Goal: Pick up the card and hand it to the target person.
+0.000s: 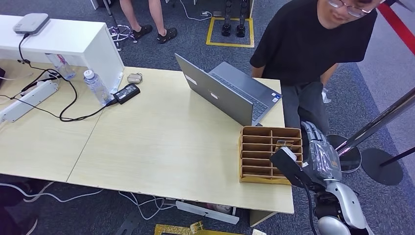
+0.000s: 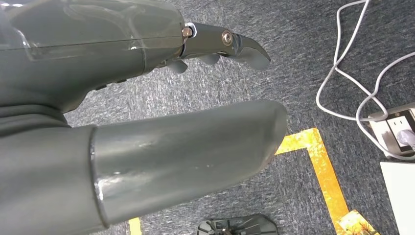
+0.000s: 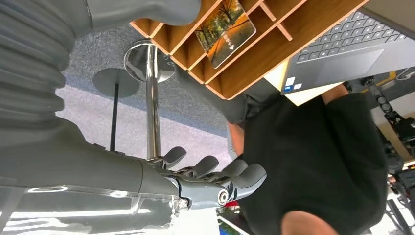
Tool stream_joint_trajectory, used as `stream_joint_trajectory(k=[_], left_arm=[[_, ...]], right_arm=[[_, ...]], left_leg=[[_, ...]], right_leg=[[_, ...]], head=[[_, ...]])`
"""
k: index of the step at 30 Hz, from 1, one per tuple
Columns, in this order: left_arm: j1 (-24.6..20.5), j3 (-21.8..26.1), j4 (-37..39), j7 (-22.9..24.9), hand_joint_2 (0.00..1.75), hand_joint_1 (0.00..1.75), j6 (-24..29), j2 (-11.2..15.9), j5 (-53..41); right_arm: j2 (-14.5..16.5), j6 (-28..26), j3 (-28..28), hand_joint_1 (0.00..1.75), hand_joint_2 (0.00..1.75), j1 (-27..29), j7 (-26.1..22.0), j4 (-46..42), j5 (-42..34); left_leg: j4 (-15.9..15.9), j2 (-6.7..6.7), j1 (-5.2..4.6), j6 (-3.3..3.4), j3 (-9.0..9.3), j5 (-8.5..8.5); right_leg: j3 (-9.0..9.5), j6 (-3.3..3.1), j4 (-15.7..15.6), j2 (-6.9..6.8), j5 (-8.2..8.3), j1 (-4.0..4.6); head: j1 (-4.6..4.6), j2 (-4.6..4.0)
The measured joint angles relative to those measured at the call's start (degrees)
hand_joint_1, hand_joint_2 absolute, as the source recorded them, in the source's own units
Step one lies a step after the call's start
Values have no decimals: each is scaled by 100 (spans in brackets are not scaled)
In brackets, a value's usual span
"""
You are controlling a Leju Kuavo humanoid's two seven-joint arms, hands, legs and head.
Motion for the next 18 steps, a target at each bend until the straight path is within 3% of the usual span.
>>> stream_joint_trajectory(k=[18], left_arm=[[-2,-13,0,17,0,0,0,0,-77]], right_arm=[[1,356,369,33,175,-386,119,610,-176]], left_leg=[[0,0,0,0,-1,0]], right_leg=[[-1,0,0,-1,0,0]], head=[[0,0]])
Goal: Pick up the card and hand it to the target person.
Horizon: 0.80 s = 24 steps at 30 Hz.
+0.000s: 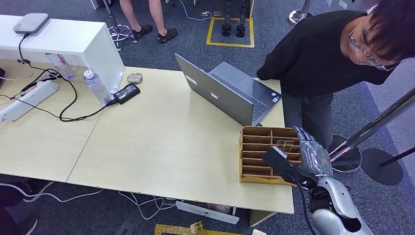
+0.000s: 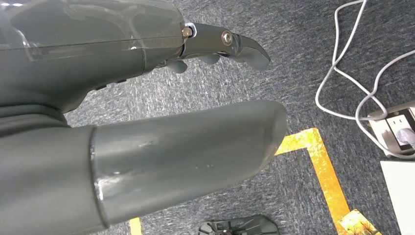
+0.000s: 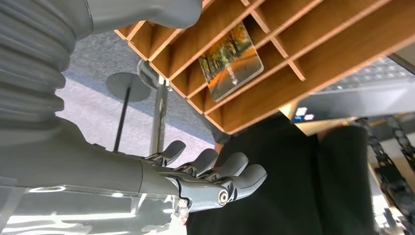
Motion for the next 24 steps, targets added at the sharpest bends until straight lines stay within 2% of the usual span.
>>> stream_joint_trajectory(k=[9,24], left_arm=[[-2,-71,0,21,0,0,0,0,-32],[0,-70,0,28,0,0,0,15,-31]], right_arm=[[-41,199,221,34,175,-169,224,428,172],[-145,136,232,37,175,-186,281,746,107]], left_leg=[[0,0,0,0,-1,0],[1,0,0,0,0,0]], right_leg=[[-2,0,0,0,0,0],[-2,0,0,0,0,0]], head=[[0,0],[-1,0]])
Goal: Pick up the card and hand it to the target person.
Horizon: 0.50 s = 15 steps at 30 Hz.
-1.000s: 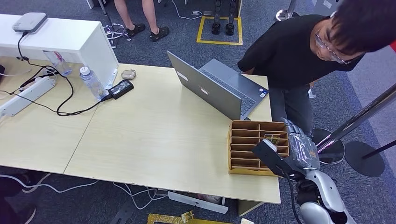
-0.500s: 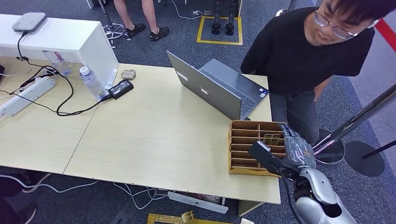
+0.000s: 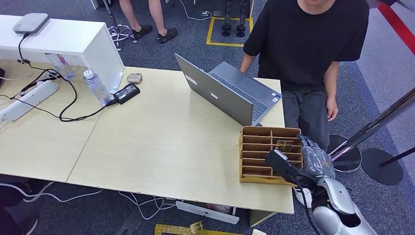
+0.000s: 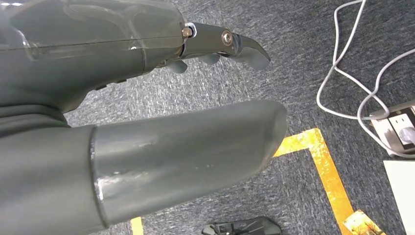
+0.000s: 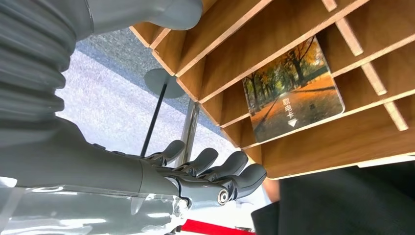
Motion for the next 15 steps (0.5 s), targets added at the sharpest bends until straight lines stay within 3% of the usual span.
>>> stream_joint_trajectory(k=[8,15], left_arm=[[1,1,0,13,0,0,0,3,0],[2,1,0,37,0,0,-13,3,0]], right_arm=[[-43,-106,-13,38,175,-16,37,1,-60],[-147,-145,-99,54,175,-81,200,-58,-120]], left_leg=[[0,0,0,0,0,0],[1,0,0,0,0,0]], right_leg=[[0,0,0,0,0,0],[0,0,0,0,0,0]], head=[[1,0],[1,0]])
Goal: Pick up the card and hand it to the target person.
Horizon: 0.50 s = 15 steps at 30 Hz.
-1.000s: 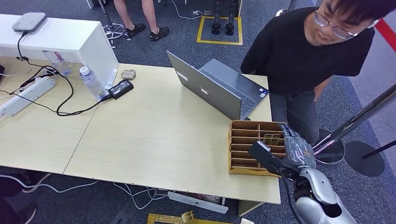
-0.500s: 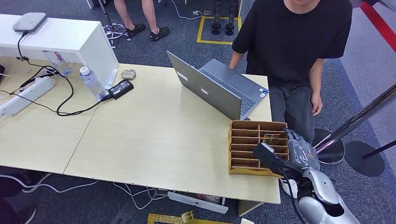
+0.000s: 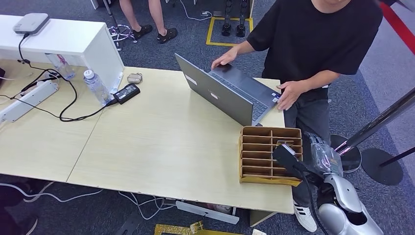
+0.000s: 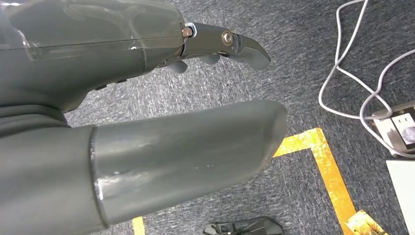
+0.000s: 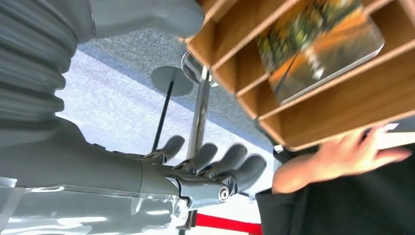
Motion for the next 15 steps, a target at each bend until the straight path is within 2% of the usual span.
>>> stream_joint_trajectory(k=[6,15], left_arm=[[0,0,0,11,0,0,0,0,0],[0,0,0,42,0,0,8,-1,0]], right_arm=[[-44,-43,-31,59,175,-10,71,-25,-19],[-26,-64,-65,44,175,-8,-18,-25,-219]], left_leg=[[0,0,0,0,0,0],[-1,0,0,0,-1,0]], right_leg=[[0,0,0,0,0,0],[0,0,0,0,0,0]], head=[[-1,0],[0,0]])
